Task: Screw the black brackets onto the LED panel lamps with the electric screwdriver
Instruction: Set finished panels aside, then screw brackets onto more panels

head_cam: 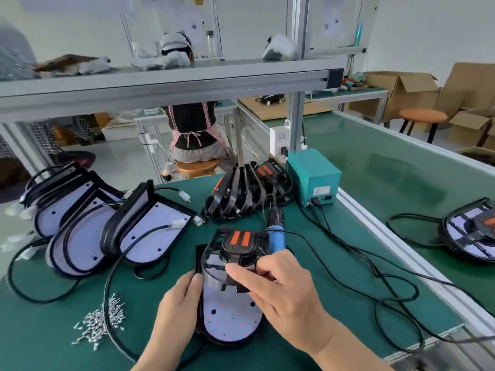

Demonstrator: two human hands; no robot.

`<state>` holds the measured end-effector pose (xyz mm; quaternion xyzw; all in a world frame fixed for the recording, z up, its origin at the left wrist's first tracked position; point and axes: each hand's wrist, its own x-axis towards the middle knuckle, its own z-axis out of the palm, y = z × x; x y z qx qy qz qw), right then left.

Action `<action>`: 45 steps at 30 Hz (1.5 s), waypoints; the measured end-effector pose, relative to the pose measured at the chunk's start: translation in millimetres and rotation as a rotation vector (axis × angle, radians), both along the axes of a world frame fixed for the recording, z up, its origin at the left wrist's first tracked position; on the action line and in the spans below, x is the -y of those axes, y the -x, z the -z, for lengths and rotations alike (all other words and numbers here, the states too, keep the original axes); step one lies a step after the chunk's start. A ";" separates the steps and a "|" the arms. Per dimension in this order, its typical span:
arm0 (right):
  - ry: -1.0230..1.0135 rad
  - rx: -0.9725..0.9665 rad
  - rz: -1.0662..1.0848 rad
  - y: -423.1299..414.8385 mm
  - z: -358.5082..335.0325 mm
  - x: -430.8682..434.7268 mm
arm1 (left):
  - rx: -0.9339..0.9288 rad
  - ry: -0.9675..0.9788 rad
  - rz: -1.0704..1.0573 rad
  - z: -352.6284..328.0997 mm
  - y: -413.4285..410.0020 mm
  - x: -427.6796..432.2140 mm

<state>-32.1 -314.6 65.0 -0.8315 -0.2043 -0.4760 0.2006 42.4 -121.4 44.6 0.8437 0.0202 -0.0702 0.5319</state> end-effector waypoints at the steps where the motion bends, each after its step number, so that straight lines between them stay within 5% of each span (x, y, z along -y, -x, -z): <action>1: 0.025 -0.031 -0.003 2.1 2.1 -0.7 | -0.009 0.024 -0.002 0.6 -0.1 -0.3; 13: -0.103 -0.495 -0.237 30.9 26.0 11.3 | -0.065 0.164 0.000 -7.4 4.5 1.7; 25: -0.419 -0.827 -0.102 3.3 10.7 -3.0 | -0.094 0.148 0.228 -9.5 10.3 5.5; 35: -0.542 -1.088 0.463 -60.9 -8.7 43.9 | -0.090 0.096 0.273 -6.6 23.9 7.6; 41: -0.582 -0.988 0.572 -88.0 5.0 43.9 | 0.271 -0.101 -0.095 -20.7 14.4 -12.5; 45: -1.004 -0.890 0.398 -80.4 17.1 56.2 | 0.484 -0.145 -0.464 -33.8 -11.2 -68.7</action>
